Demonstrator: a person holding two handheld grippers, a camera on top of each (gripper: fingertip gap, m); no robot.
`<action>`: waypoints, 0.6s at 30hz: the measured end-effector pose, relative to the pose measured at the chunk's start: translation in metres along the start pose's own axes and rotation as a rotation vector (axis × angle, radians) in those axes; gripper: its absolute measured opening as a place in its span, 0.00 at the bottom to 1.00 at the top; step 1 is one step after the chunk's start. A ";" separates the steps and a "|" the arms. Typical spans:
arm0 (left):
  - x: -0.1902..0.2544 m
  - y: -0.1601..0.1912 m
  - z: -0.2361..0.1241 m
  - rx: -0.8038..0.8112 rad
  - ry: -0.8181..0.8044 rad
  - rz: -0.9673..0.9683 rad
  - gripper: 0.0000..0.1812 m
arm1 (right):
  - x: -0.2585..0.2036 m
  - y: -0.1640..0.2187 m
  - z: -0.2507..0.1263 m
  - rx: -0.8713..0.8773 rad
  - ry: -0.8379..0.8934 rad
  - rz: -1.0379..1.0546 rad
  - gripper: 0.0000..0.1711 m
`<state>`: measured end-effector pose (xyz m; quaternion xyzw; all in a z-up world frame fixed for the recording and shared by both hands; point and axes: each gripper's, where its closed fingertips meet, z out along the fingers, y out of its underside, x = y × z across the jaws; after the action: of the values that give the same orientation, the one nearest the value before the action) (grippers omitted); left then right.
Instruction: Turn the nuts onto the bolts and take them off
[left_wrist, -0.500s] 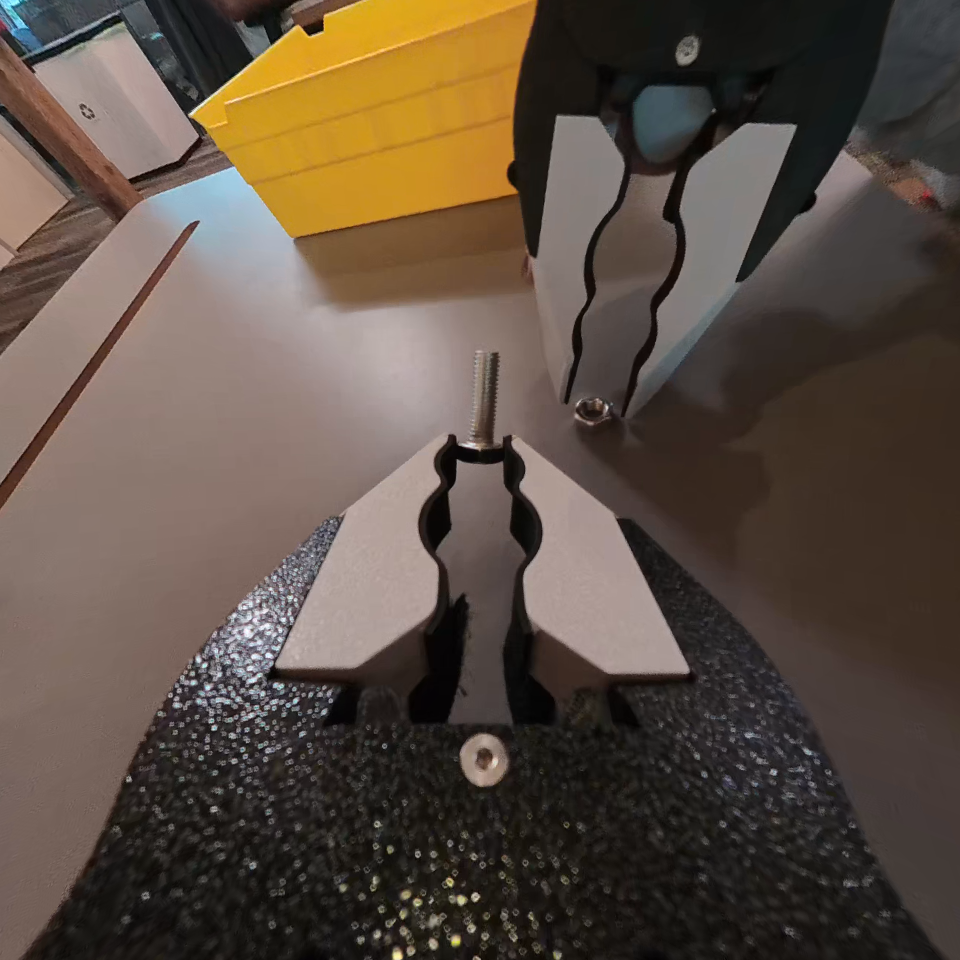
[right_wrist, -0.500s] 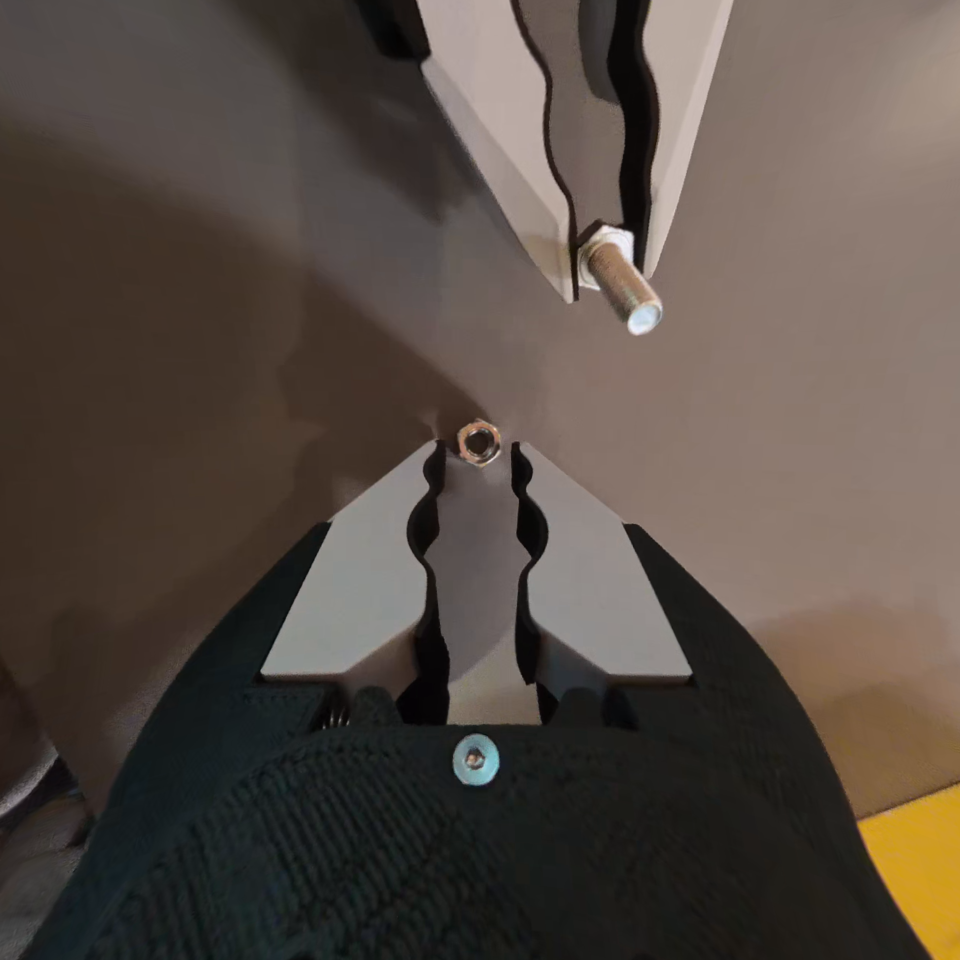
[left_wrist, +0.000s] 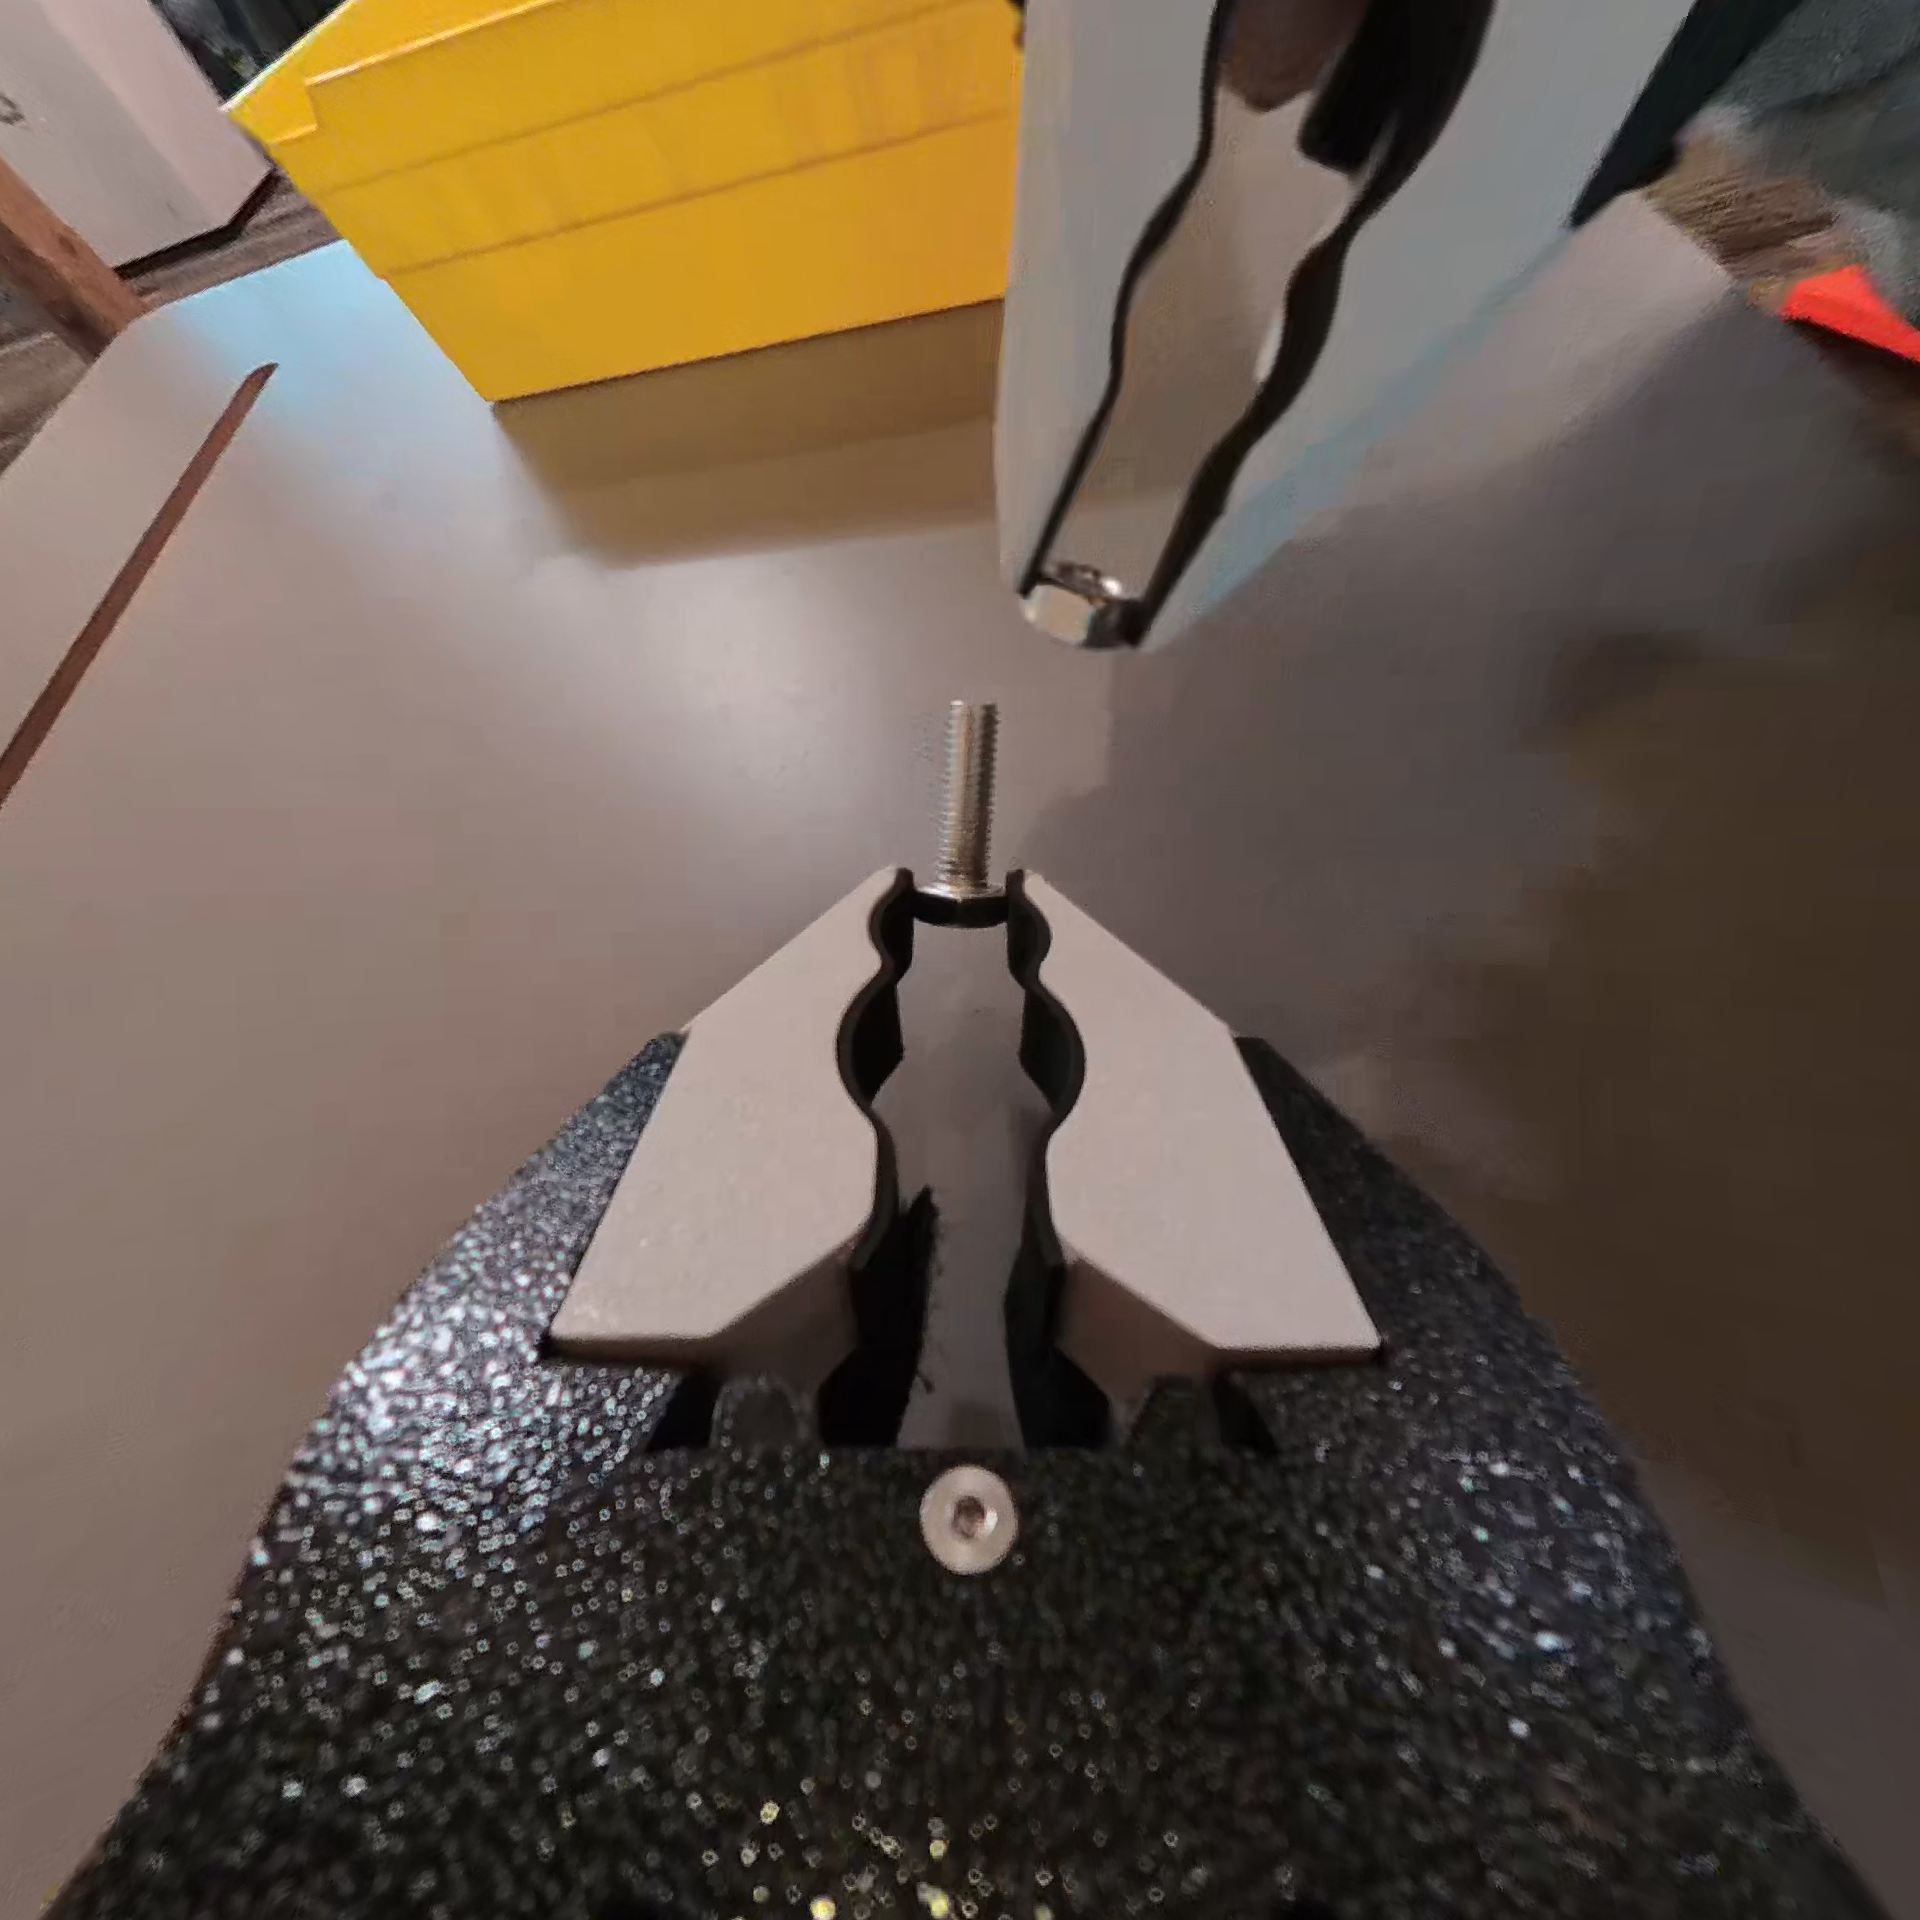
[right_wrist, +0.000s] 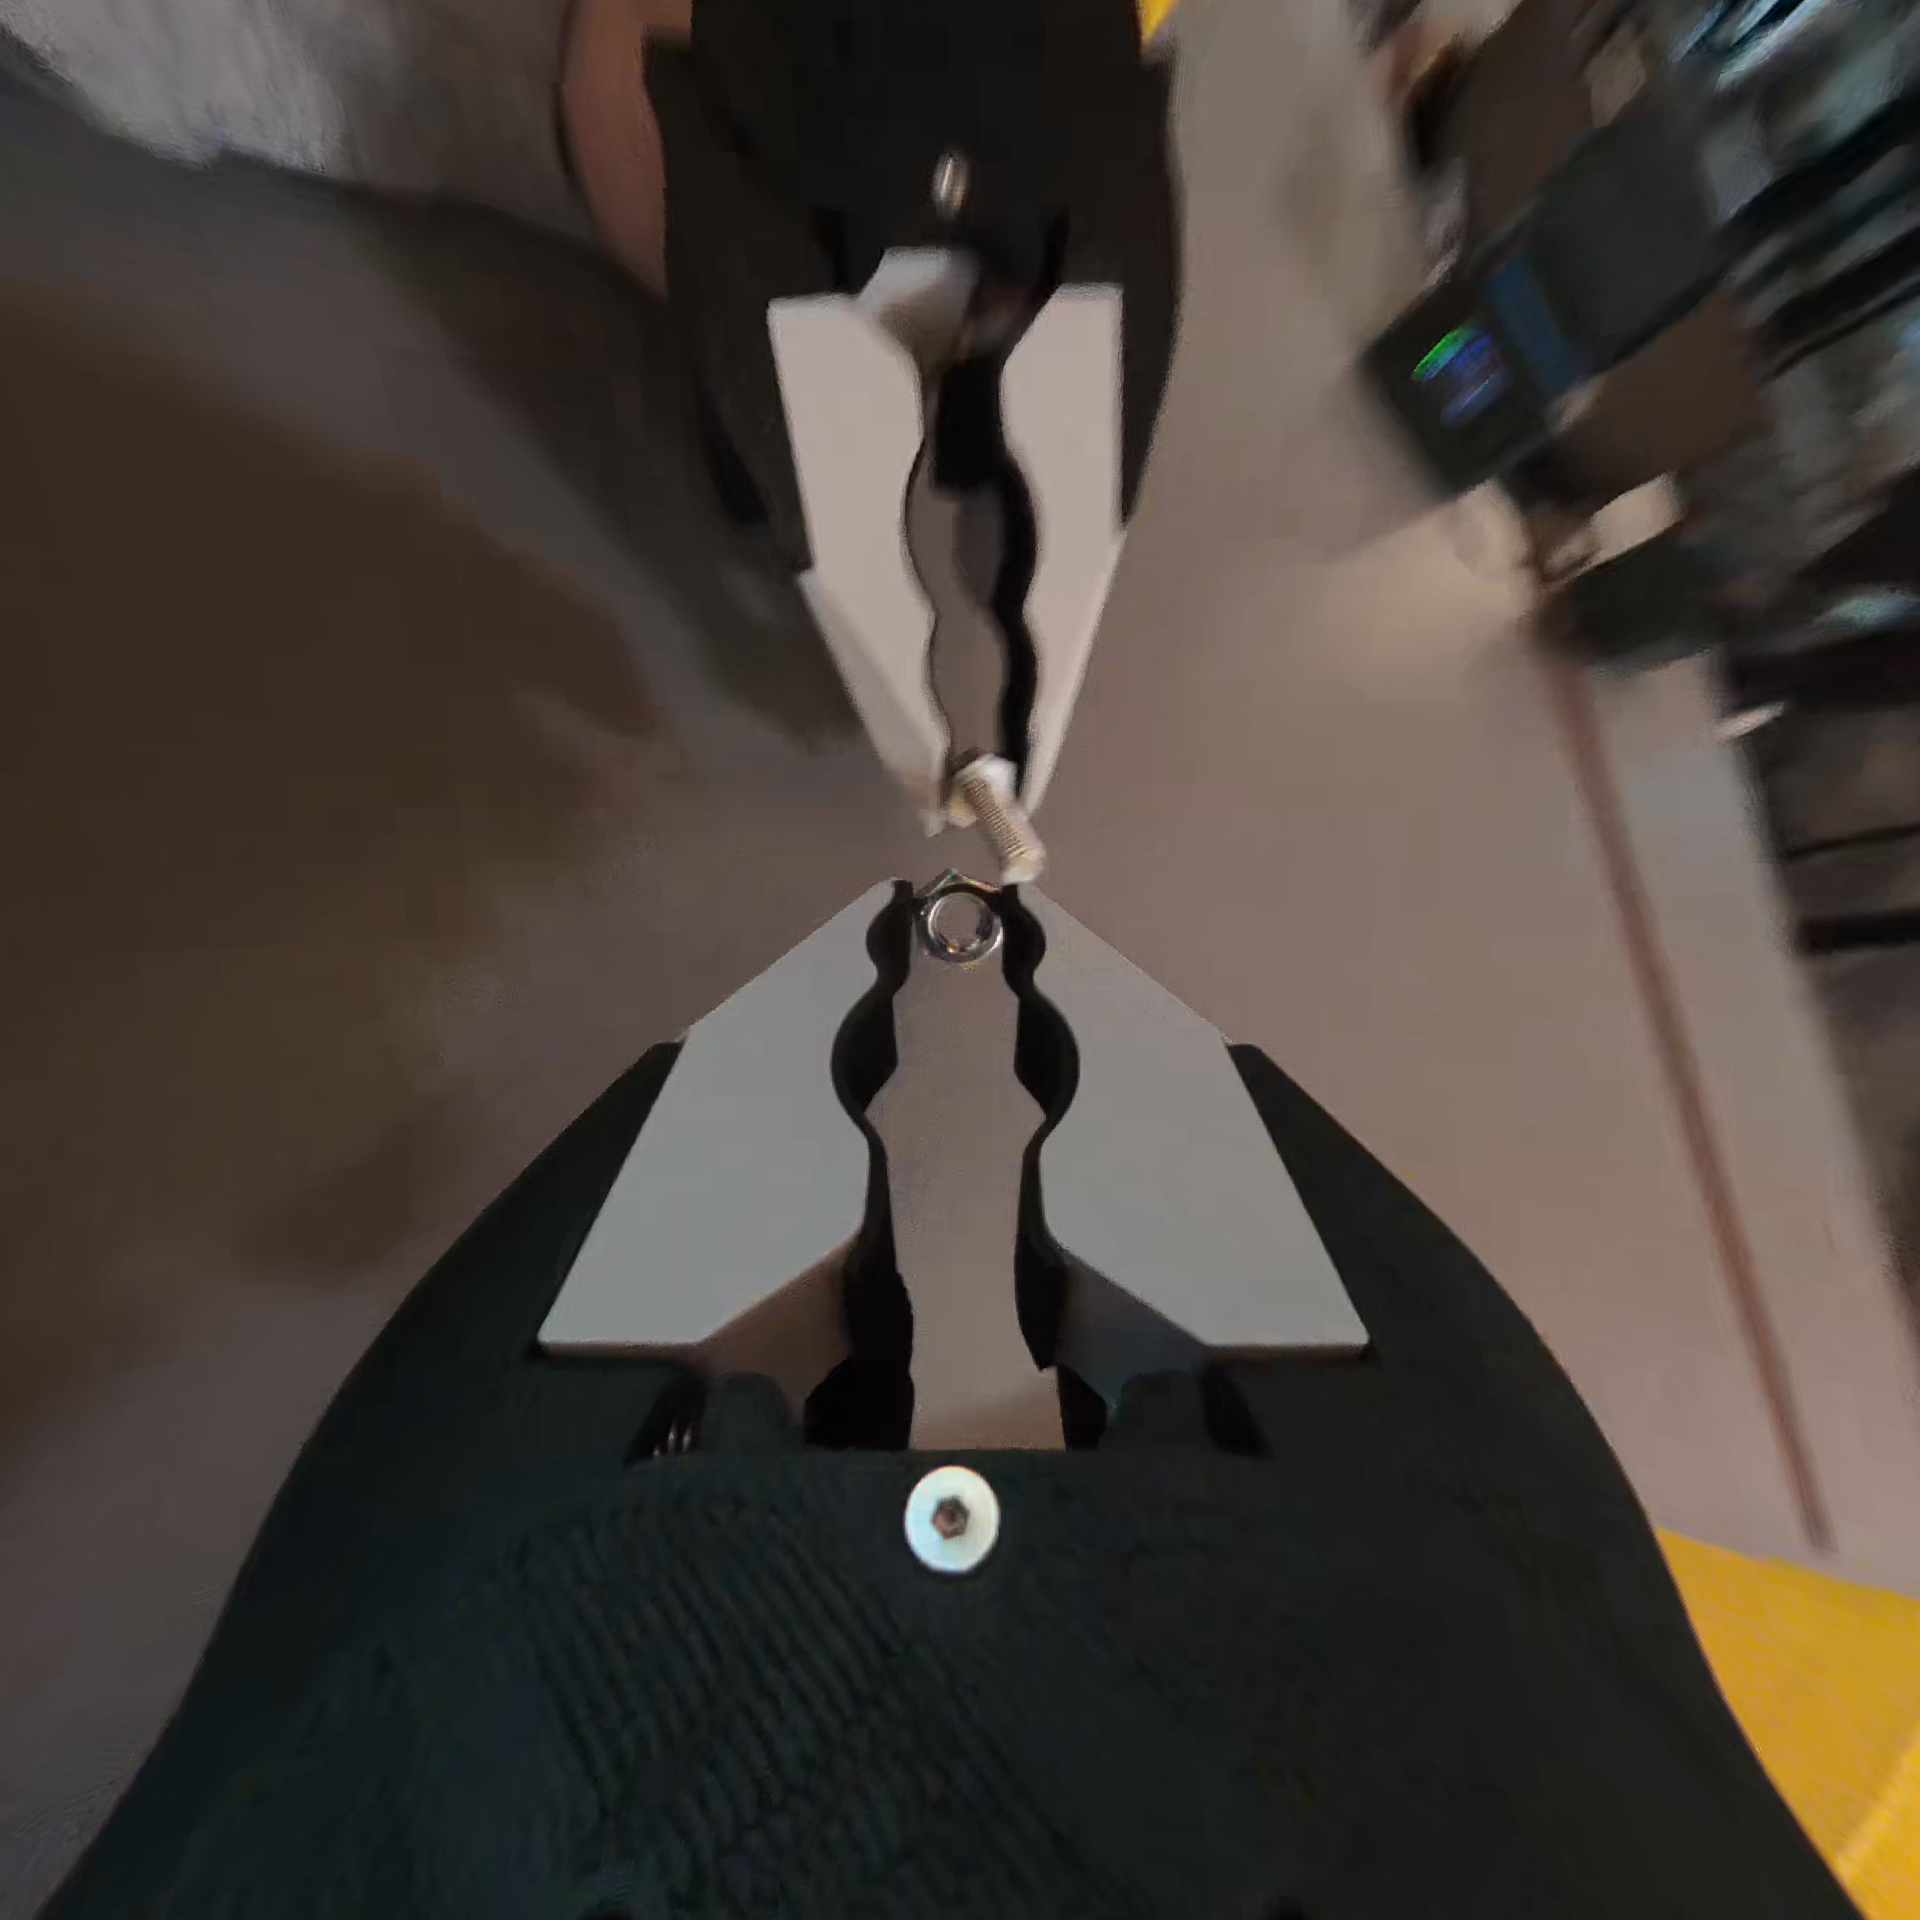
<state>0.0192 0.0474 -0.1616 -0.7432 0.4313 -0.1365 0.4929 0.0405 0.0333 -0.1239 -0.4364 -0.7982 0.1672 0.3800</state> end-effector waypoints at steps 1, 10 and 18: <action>0.004 -0.001 0.000 0.005 0.024 0.005 0.09 | 0.002 -0.005 -0.004 0.046 0.037 -0.051 0.09; 0.044 -0.018 -0.006 0.092 0.282 -0.005 0.09 | -0.018 -0.014 -0.017 0.271 -0.063 -0.054 0.09; 0.051 -0.026 -0.011 0.143 0.354 -0.046 0.09 | -0.026 -0.019 -0.026 0.338 -0.164 0.009 0.09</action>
<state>0.0559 0.0044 -0.1451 -0.6802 0.4834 -0.3065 0.4579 0.0582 -0.0002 -0.1072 -0.3549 -0.7852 0.3357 0.3806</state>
